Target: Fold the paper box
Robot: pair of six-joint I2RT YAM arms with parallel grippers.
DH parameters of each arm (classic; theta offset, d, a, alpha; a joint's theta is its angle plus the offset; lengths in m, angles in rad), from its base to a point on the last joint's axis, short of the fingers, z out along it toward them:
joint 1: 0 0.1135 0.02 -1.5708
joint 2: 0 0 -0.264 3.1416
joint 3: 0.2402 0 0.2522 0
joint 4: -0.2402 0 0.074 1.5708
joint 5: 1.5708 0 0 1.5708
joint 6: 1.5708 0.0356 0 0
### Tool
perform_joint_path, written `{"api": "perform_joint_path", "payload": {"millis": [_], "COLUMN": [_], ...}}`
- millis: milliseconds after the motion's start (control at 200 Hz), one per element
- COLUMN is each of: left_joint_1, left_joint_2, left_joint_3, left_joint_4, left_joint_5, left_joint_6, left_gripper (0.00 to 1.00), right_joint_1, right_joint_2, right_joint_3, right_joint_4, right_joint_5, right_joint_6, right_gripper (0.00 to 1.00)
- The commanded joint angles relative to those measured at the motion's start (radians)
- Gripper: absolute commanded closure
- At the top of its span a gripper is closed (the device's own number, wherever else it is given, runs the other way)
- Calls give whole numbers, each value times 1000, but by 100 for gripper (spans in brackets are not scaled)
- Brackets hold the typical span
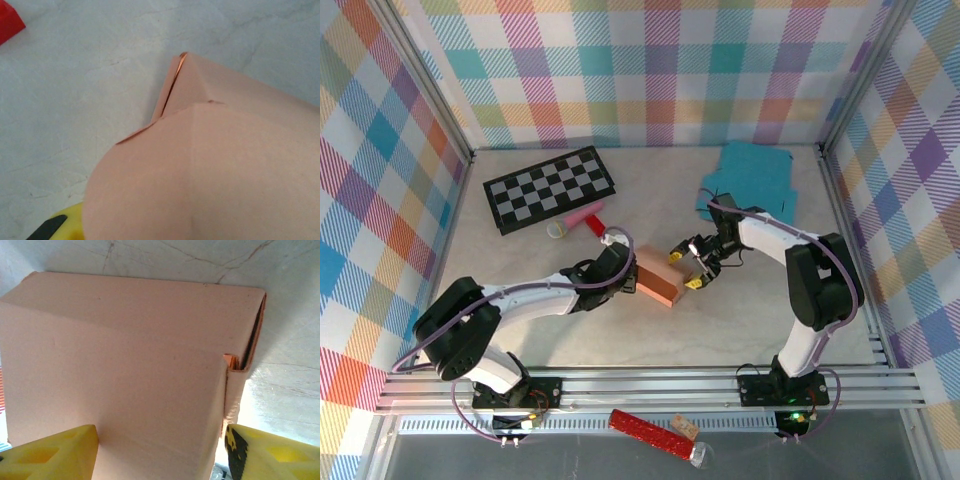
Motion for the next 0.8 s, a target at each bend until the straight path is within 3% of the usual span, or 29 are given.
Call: {"api": "perform_joint_path", "payload": {"millis": [0, 295, 450, 605, 795], "left_joint_1": [-16, -17, -18, -18, -6], "left_joint_2": [-27, -117, -199, -284, -383], "left_joint_3": [-15, -2, -12, 8, 181], "left_joint_4": [-36, -165, -313, -469, -607], "left_joint_5": [8, 103, 186, 284, 251], "left_joint_6": [-28, -85, -133, -172, -182], "left_gripper": [73, 64, 55, 55, 44], "right_joint_1": [8, 11, 11, 11, 11], "right_joint_2": [-35, -27, -31, -47, -71], "right_joint_3": [-24, -9, 0, 3, -4], "right_joint_4": [0, -18, -28, -14, 3], "right_joint_5": [24, 46, 62, 79, 108], "right_joint_6": [-22, -41, -51, -60, -54], "right_gripper": [32, 32, 30, 24, 20]}}
